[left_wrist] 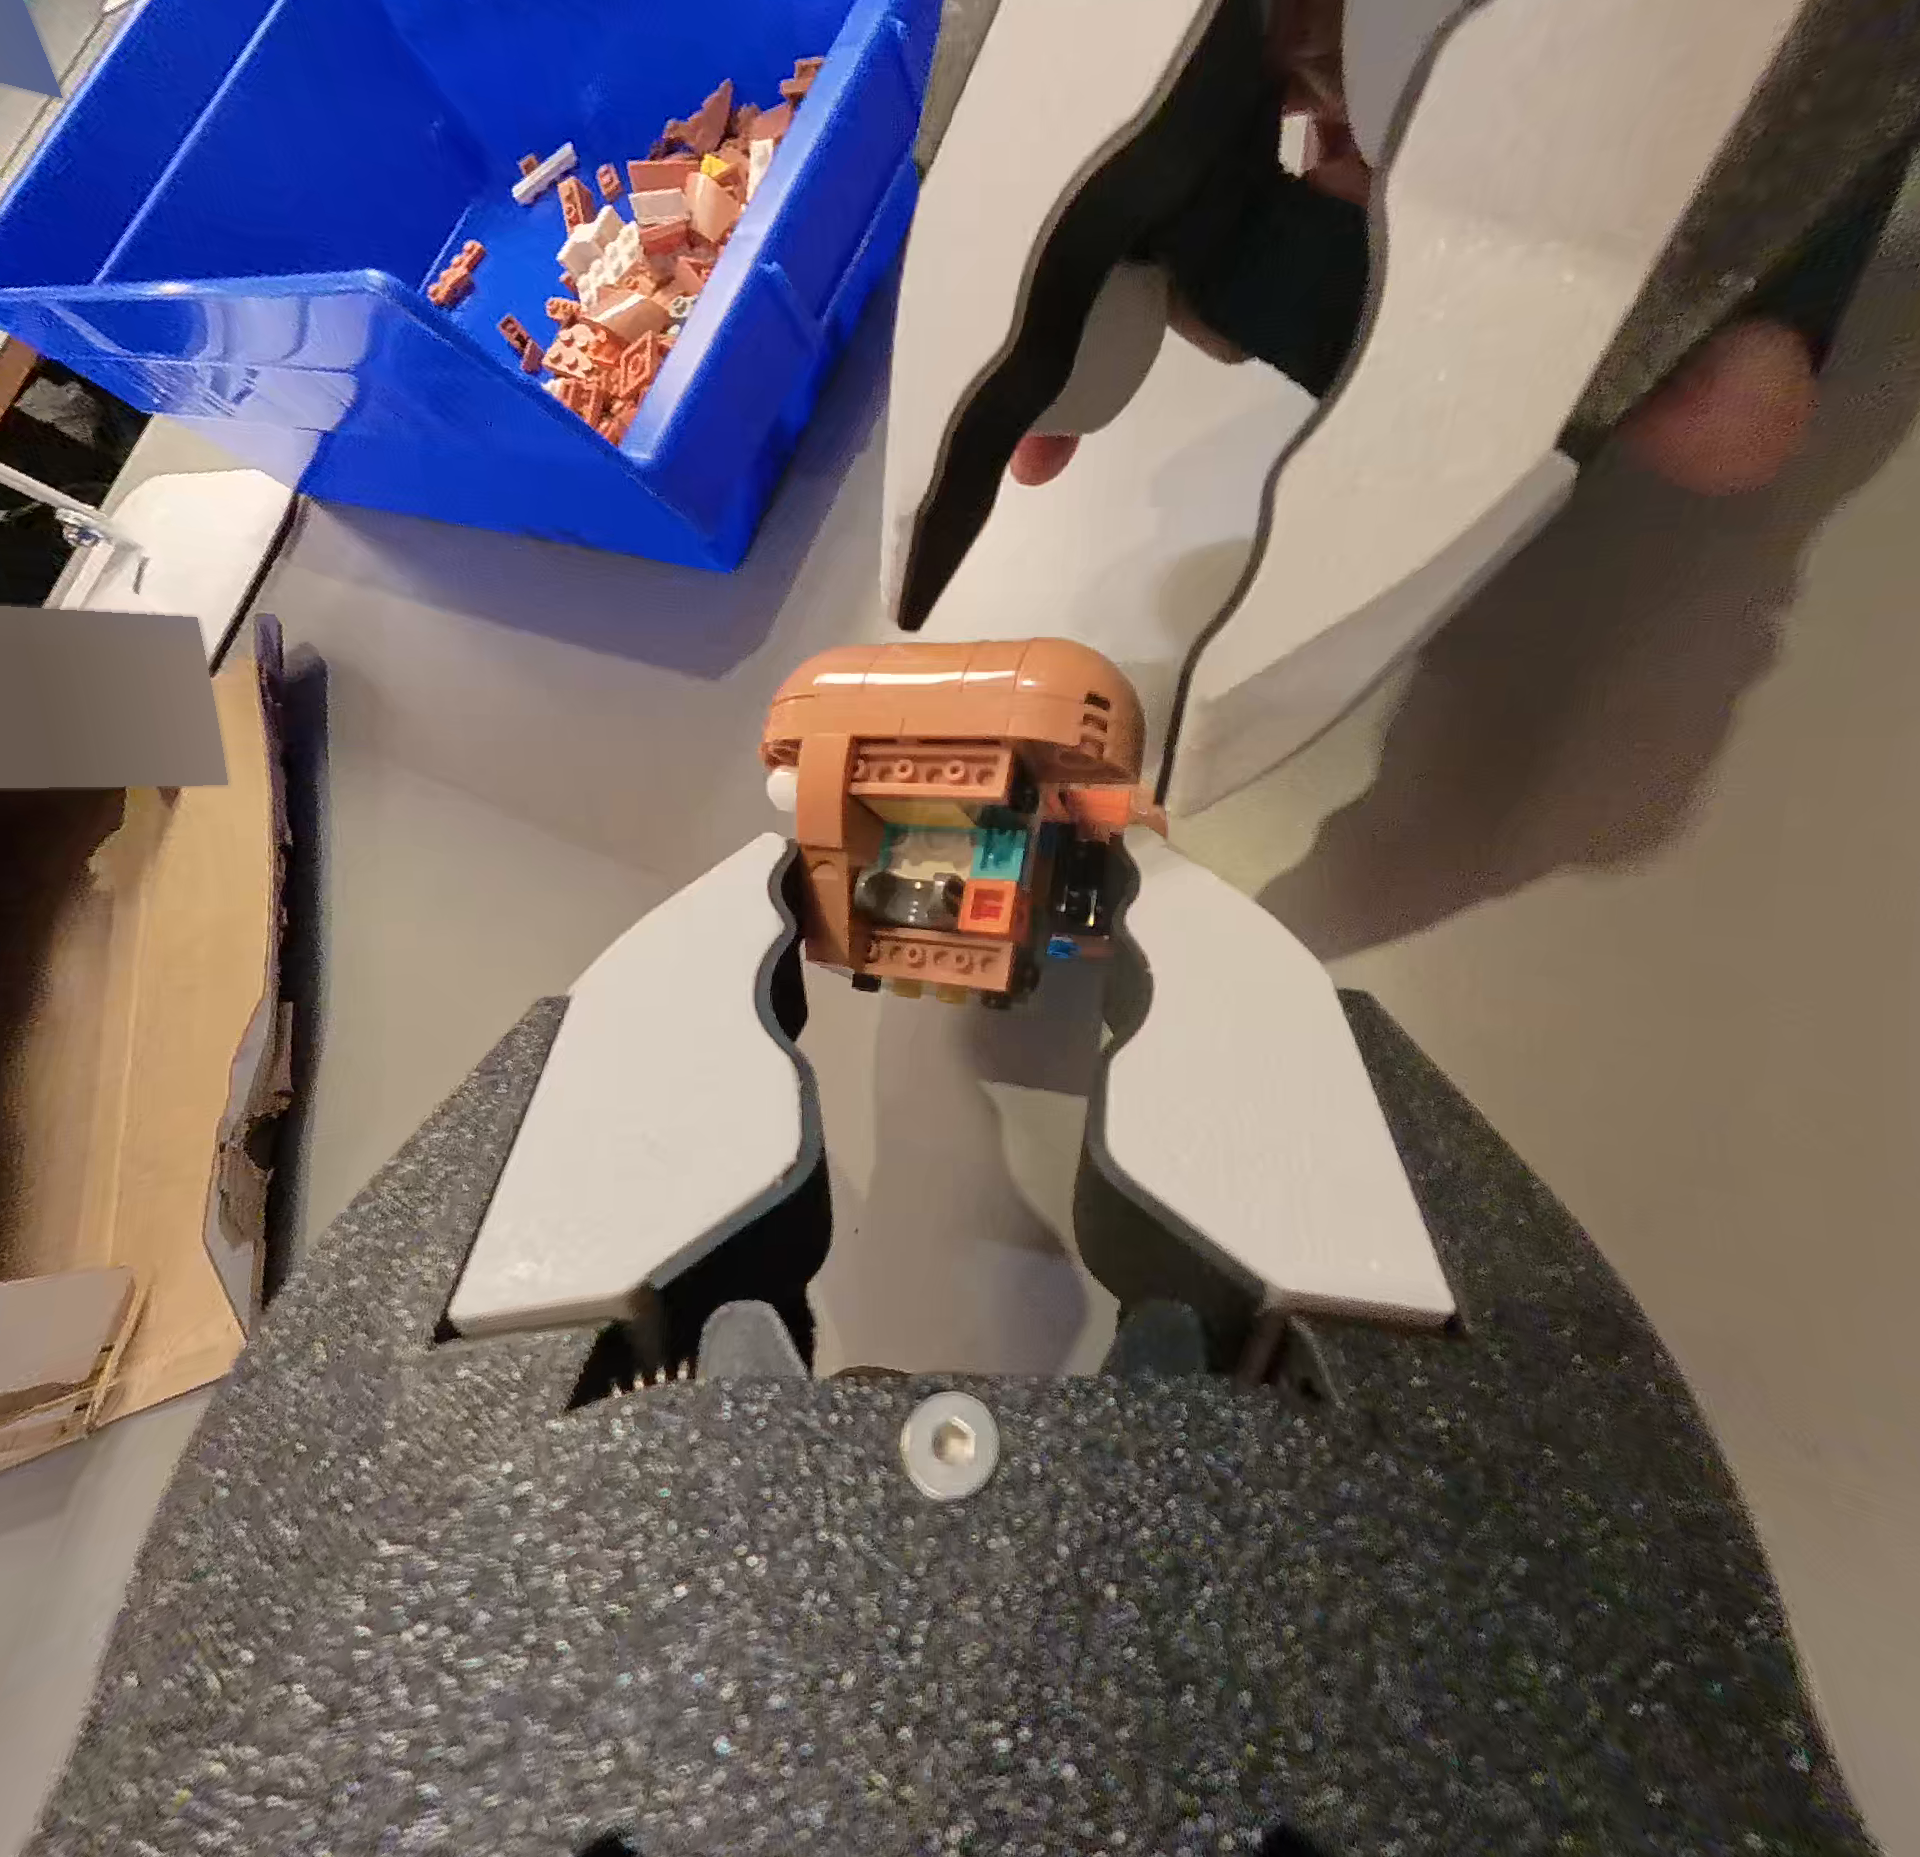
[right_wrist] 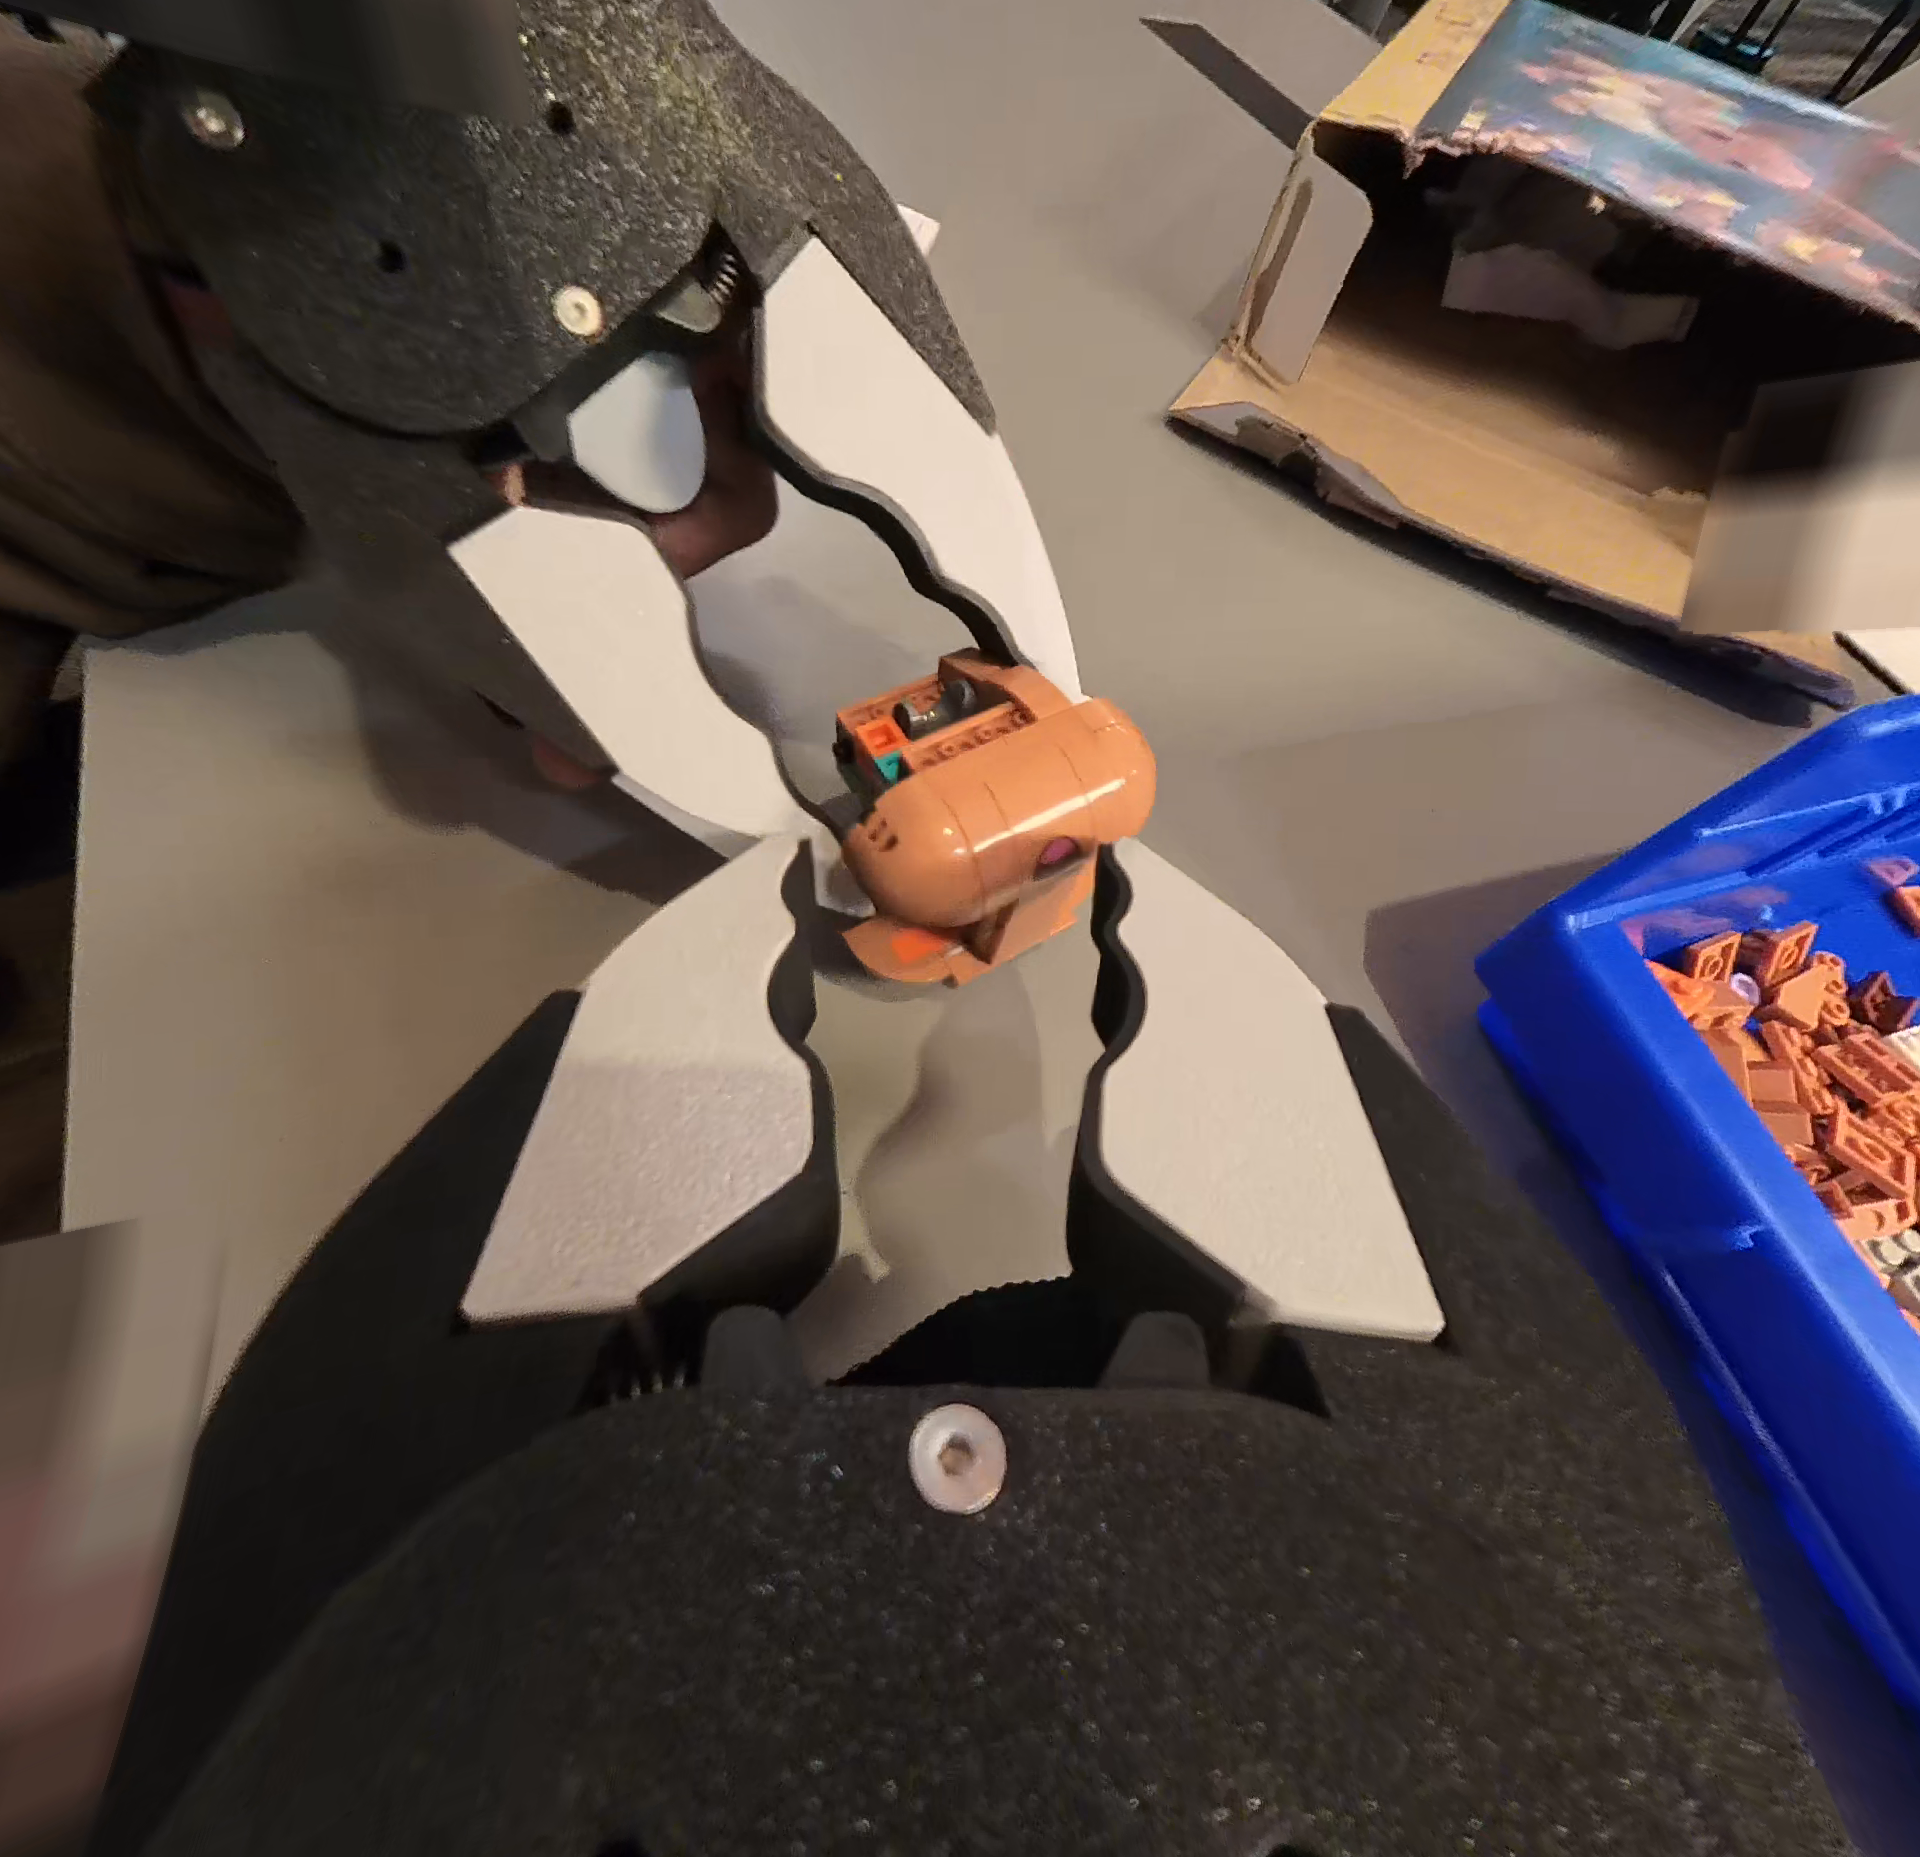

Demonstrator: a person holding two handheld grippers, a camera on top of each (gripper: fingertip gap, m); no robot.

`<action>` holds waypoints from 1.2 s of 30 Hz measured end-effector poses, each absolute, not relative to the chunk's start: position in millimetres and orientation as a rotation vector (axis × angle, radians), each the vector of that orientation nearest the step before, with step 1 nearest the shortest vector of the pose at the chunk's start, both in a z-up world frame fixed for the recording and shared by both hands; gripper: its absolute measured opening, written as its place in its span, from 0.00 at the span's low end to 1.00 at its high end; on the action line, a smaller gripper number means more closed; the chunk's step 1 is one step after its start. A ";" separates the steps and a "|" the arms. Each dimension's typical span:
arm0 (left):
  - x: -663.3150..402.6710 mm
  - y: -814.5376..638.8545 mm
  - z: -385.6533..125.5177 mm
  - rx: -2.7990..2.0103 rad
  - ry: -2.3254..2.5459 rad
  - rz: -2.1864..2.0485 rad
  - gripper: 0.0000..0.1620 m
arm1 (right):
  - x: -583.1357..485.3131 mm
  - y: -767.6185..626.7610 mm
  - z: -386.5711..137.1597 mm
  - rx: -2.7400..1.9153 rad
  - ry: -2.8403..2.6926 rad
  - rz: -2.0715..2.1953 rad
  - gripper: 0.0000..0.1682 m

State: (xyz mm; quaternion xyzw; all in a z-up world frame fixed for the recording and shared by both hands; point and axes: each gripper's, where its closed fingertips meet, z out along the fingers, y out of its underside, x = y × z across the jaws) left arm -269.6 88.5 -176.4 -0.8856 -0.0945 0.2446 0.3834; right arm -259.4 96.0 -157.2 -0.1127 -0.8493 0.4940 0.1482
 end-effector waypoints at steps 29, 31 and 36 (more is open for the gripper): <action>-270.2 74.8 -49.3 -0.718 -0.726 -0.154 0.23 | -255.7 105.1 -71.2 -0.314 -1.835 1.755 0.29; -269.2 78.0 -48.4 -0.681 -0.728 -0.170 0.23 | -255.6 106.9 -65.1 -0.286 -1.778 1.722 0.29; -267.4 86.9 -53.5 -0.667 -0.733 -0.229 0.23 | -258.6 109.6 -62.1 -0.228 -1.719 1.611 0.27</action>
